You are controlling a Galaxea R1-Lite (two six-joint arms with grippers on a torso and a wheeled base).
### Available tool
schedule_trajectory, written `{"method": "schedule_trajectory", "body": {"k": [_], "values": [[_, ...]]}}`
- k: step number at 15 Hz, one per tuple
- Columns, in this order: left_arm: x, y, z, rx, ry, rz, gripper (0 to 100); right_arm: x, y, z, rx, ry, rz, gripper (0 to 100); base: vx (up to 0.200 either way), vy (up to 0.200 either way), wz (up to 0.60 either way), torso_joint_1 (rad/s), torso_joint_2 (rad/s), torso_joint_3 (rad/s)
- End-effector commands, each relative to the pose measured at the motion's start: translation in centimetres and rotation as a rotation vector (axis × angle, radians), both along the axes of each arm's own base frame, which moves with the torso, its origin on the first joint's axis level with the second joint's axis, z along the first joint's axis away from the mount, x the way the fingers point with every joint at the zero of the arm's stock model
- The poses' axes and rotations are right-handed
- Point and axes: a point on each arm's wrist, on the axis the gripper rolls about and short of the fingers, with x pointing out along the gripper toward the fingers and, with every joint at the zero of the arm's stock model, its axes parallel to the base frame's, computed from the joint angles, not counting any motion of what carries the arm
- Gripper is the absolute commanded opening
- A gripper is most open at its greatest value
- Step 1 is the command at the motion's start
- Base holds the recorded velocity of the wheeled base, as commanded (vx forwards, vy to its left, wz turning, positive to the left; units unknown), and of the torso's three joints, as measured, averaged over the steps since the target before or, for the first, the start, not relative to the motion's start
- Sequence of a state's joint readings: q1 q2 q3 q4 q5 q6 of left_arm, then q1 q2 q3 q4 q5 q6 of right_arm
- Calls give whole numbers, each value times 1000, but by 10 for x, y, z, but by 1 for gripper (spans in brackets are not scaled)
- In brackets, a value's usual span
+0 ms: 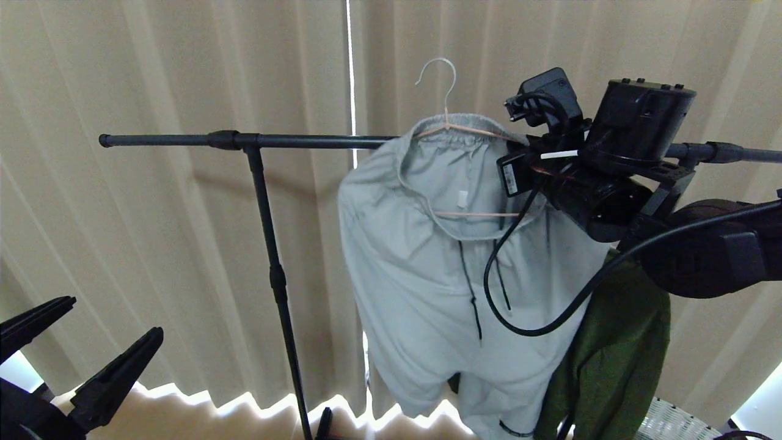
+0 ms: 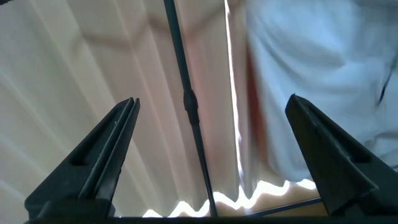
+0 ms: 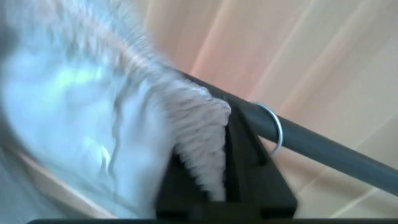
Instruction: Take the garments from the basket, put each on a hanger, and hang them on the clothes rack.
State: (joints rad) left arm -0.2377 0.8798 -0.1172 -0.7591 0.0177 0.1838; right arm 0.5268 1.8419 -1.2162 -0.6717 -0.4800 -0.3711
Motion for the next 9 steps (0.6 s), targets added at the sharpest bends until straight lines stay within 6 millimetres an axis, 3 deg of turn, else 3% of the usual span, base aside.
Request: {"method": "schedule_trajectory", "body": {"k": [1, 6, 9], "values": [[0, 0, 0, 0, -2, -1, 100, -2, -1, 4, 8, -12, 1, 0, 0, 0, 0, 0, 0, 0], [0, 0, 0, -2, -2, 1, 100, -3, 0, 2, 2, -4, 4, 0, 0, 0, 0, 0, 0, 0], [0, 0, 0, -2, -2, 1, 100, -13, 7, -28, -62, 86, 4, 0, 0, 0, 0, 0, 0, 0]]}}
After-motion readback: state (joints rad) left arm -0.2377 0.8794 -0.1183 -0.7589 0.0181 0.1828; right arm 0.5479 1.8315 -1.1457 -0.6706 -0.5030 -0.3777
